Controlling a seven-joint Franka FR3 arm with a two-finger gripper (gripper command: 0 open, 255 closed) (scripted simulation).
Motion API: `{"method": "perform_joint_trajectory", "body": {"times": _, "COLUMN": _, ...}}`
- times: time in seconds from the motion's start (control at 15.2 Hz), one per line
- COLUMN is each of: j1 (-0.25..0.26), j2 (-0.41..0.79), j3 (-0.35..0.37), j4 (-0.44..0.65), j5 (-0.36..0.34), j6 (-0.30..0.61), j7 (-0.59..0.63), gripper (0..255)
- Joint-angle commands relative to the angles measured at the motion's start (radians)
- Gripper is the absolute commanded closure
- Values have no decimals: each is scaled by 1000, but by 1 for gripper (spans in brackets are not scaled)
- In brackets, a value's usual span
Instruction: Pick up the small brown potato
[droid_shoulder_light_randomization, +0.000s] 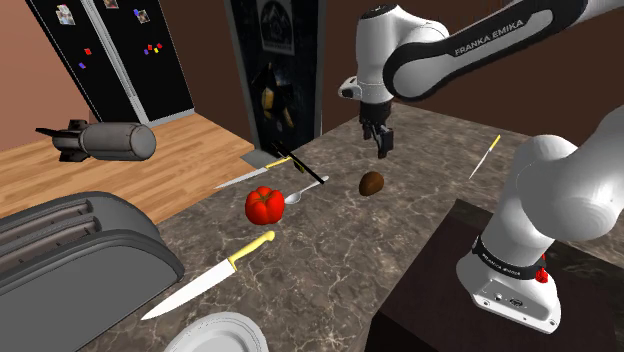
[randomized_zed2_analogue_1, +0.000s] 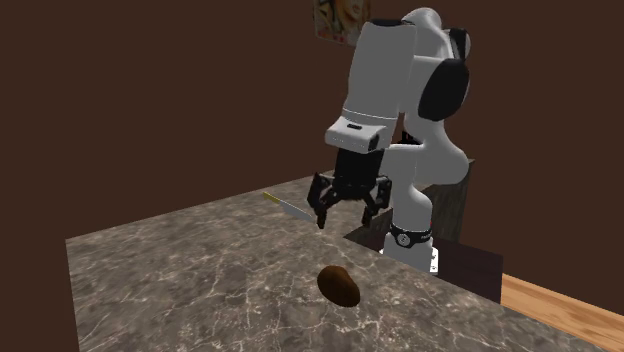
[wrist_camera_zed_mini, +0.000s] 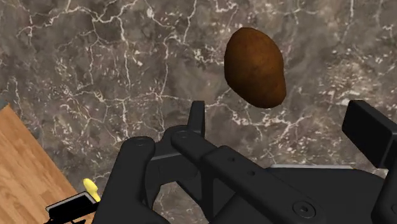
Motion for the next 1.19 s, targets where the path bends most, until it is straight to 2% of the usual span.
{"method": "perform_joint_trajectory", "body": {"times": 0.0, "j1": 16, "j2": 57, "j3": -6, "j4": -32, "j5": -32, "j6": 73, "j7": -53, "gripper": 0}}
{"method": "perform_joint_trajectory", "body": {"times": 0.4, "j1": 39, "j2": 225, "j3": -18, "j4": -101, "j5": -147, "j6": 265, "j7": -178, "gripper": 0}}
{"method": "perform_joint_trajectory", "body": {"times": 0.99, "j1": 25, "j2": 328, "j3": -22, "j4": -127, "j5": -189, "j6": 390, "j7": -129, "gripper": 0}}
{"method": "perform_joint_trajectory", "body": {"times": 1.06, "j1": 25, "j2": 327, "j3": -23, "j4": -129, "j5": -190, "j6": 391, "j7": -129, "gripper": 255}}
{"method": "perform_joint_trajectory", "body": {"times": 1.12, "j1": 24, "j2": 328, "j3": -23, "j4": -128, "j5": -191, "j6": 391, "j7": -129, "gripper": 255}}
